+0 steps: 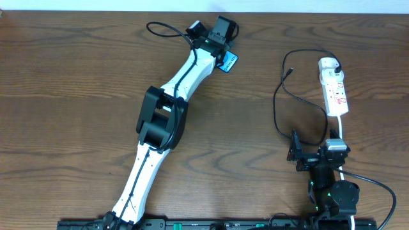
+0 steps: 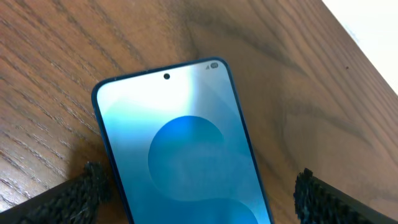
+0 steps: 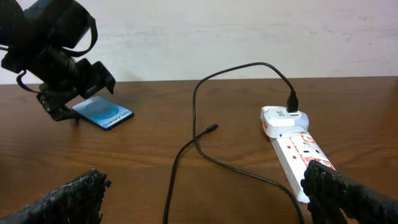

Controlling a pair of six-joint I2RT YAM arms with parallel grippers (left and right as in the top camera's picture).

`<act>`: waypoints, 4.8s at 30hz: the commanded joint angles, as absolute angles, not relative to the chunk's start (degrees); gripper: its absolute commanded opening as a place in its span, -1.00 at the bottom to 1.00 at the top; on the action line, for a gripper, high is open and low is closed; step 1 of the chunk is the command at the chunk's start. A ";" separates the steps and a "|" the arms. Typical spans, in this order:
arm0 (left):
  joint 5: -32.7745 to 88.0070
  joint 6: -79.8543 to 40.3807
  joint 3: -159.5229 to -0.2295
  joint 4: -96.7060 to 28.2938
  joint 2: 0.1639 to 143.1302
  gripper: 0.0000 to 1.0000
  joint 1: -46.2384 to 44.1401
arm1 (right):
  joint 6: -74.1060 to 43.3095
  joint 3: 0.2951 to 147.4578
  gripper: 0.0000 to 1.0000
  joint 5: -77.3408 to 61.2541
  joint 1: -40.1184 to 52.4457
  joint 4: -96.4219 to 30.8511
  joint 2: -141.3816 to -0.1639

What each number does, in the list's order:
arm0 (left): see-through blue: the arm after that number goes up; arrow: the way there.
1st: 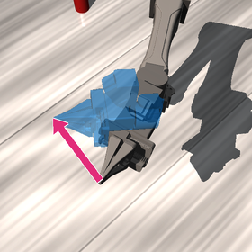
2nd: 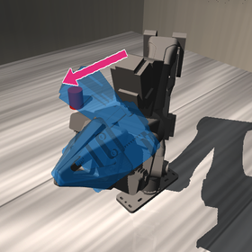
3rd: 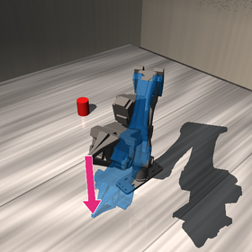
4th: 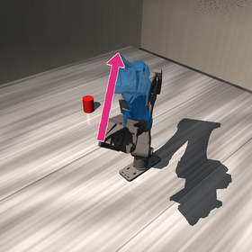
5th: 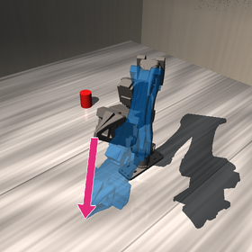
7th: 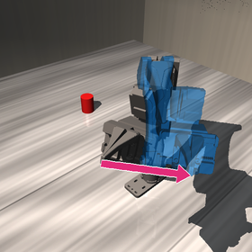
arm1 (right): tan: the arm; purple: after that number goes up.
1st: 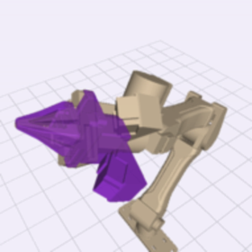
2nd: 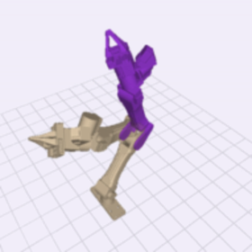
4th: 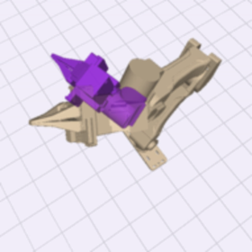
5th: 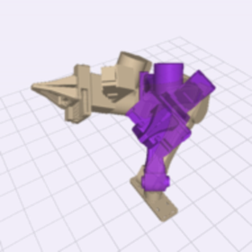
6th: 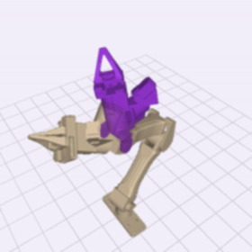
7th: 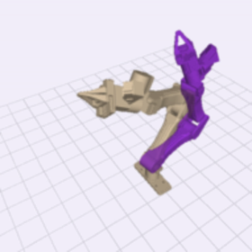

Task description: Plug charger to phone and switch on socket

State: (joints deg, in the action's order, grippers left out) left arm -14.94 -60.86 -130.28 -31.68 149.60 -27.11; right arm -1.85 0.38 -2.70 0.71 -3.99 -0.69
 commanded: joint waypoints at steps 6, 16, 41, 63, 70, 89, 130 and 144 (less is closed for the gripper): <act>-15.11 -58.89 -131.57 -32.51 152.20 0.96 -28.40 | -0.99 0.32 0.99 -2.04 0.40 -4.27 -0.38; -15.70 -58.98 -131.55 -32.58 154.47 0.96 -29.23 | -0.99 0.32 0.98 -2.04 0.43 -4.29 -0.38; -14.00 -53.15 -131.52 -33.91 160.42 0.96 -29.93 | -0.99 0.32 0.99 -2.04 0.43 -4.27 -0.38; -13.56 -53.43 -131.48 -35.55 163.76 0.96 -29.98 | -0.99 0.32 0.99 -2.04 0.40 -4.27 -0.38; -13.54 -53.36 -131.48 -35.51 165.25 0.96 -29.98 | -0.99 0.32 0.98 -2.04 0.43 -4.27 -0.38; -13.13 -49.78 -131.48 -36.16 167.85 0.97 -30.22 | -0.99 0.32 0.98 -2.04 0.40 -4.27 -0.38; -14.41 -50.65 -133.12 -56.73 160.66 0.96 -29.65 | -0.99 0.32 0.99 -2.04 0.43 -4.27 -0.38; -0.40 -48.88 -143.39 -56.49 144.11 0.96 -22.87 | -0.99 0.32 0.99 -2.04 0.43 -4.27 -0.38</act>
